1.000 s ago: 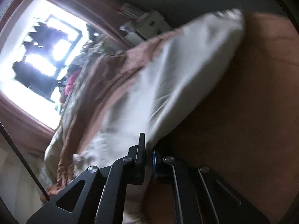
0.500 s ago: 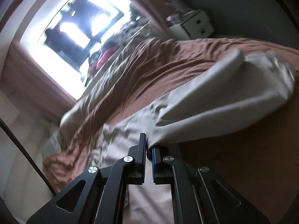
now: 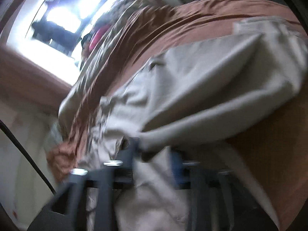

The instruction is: Fold large clothes

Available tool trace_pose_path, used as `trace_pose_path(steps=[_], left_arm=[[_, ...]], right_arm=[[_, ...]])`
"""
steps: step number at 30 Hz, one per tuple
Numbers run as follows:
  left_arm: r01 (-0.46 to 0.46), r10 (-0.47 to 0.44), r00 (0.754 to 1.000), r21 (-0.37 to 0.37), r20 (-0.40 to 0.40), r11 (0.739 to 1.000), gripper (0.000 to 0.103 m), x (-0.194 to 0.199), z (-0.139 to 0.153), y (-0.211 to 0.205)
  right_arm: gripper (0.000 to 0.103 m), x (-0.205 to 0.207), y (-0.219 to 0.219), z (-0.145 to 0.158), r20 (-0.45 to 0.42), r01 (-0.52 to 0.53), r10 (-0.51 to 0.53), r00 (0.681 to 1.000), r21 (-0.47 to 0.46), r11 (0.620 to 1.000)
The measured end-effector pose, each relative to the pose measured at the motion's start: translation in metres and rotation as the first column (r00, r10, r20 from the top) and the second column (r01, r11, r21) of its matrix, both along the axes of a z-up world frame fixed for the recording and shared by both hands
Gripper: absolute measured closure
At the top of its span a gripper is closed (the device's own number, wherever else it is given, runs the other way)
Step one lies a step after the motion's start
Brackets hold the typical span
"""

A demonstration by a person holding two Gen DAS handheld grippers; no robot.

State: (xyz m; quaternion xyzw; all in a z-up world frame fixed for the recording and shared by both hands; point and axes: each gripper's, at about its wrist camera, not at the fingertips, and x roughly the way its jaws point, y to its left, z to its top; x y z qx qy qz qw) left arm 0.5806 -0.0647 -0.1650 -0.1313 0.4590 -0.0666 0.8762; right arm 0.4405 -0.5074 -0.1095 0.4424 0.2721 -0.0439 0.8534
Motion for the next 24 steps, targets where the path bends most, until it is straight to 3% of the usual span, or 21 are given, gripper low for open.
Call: trace_pose_path(steps=[4, 6, 10, 13, 14, 15, 16, 18, 24], left_arm=[[0.007, -0.007, 1.000, 0.000, 0.003, 1.000, 0.080, -0.001, 0.001, -0.001], [0.007, -0.007, 1.000, 0.004, 0.005, 1.000, 0.080, -0.001, 0.001, 0.000], [-0.014, 0.014, 1.000, 0.003, 0.006, 1.000, 0.080, 0.000, 0.001, 0.007], [-0.029, 0.029, 1.000, 0.006, 0.005, 1.000, 0.080, 0.003, 0.000, 0.010], [-0.030, 0.030, 1.000, 0.004, 0.004, 1.000, 0.080, 0.003, 0.000, 0.011], [-0.030, 0.030, 1.000, 0.003, 0.004, 1.000, 0.080, 0.003, 0.000, 0.011], [-0.029, 0.029, 1.000, 0.001, 0.004, 1.000, 0.080, 0.003, 0.000, 0.011], [-0.027, 0.027, 1.000, 0.001, 0.007, 1.000, 0.080, 0.003, 0.001, 0.011], [-0.032, 0.032, 0.999, -0.030, 0.009, 0.999, 0.080, 0.002, 0.005, 0.010]], right_arm=[[0.024, -0.041, -0.031, -0.019, -0.005, 0.175, -0.175, 0.985, 0.063, 0.983], [0.024, -0.061, -0.049, -0.034, -0.024, 0.254, -0.253, 0.967, 0.118, 0.960], [0.025, -0.079, -0.079, -0.059, -0.084, 0.373, -0.365, 0.927, 0.132, 0.918], [0.039, -0.078, -0.097, -0.069, -0.038, 0.392, -0.391, 0.919, 0.167, 0.905], [0.054, -0.077, -0.098, -0.069, -0.032, 0.397, -0.397, 0.917, 0.157, 0.904], [0.083, -0.076, -0.102, -0.070, -0.036, 0.407, -0.406, 0.913, 0.137, 0.903], [0.093, -0.076, -0.098, -0.073, -0.062, 0.423, -0.418, 0.906, 0.116, 0.899], [0.102, -0.083, -0.094, -0.073, -0.074, 0.439, -0.433, 0.899, 0.113, 0.892], [0.102, -0.097, -0.054, -0.006, 0.122, 0.367, -0.365, 0.923, 0.002, 0.930]])
